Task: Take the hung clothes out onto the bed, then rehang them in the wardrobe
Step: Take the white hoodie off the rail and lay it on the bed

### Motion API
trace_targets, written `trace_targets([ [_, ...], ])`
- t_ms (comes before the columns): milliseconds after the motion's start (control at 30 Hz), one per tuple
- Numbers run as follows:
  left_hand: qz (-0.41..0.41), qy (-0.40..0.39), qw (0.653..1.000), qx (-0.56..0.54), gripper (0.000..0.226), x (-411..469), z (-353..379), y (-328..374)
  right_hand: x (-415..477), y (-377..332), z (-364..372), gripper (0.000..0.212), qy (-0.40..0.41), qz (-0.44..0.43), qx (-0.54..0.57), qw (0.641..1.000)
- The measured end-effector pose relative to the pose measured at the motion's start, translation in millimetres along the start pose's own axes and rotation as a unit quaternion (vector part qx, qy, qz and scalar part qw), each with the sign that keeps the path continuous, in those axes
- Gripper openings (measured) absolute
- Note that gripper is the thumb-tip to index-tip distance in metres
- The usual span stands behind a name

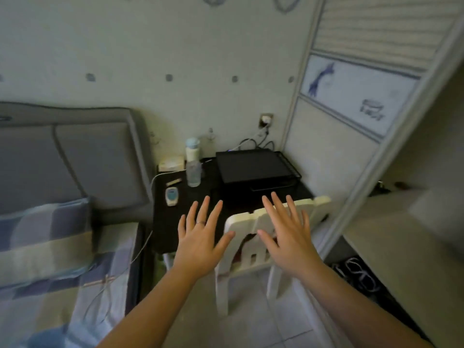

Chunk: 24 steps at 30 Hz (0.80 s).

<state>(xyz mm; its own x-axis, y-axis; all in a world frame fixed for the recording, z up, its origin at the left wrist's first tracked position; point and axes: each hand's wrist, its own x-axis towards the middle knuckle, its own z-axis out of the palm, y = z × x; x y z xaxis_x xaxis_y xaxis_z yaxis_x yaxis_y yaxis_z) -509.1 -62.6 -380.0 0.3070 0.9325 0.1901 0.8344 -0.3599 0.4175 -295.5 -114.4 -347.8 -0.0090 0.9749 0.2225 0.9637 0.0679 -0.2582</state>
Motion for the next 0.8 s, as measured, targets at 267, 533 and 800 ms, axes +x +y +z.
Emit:
trace_targets([
  [267,0.225,0.022,0.973,-0.049,0.072,130,44,213,-17,169,-144,0.068,0.124,0.111,-0.084,0.983],
  [533,0.419,0.084,0.898,-0.107,0.074,223,23,427,-42,250,-301,0.068,0.229,0.2,-0.19,0.933],
  [800,0.528,0.138,0.822,-0.161,0.078,298,-14,609,-44,292,-437,0.073,0.293,0.27,-0.345,0.85],
])
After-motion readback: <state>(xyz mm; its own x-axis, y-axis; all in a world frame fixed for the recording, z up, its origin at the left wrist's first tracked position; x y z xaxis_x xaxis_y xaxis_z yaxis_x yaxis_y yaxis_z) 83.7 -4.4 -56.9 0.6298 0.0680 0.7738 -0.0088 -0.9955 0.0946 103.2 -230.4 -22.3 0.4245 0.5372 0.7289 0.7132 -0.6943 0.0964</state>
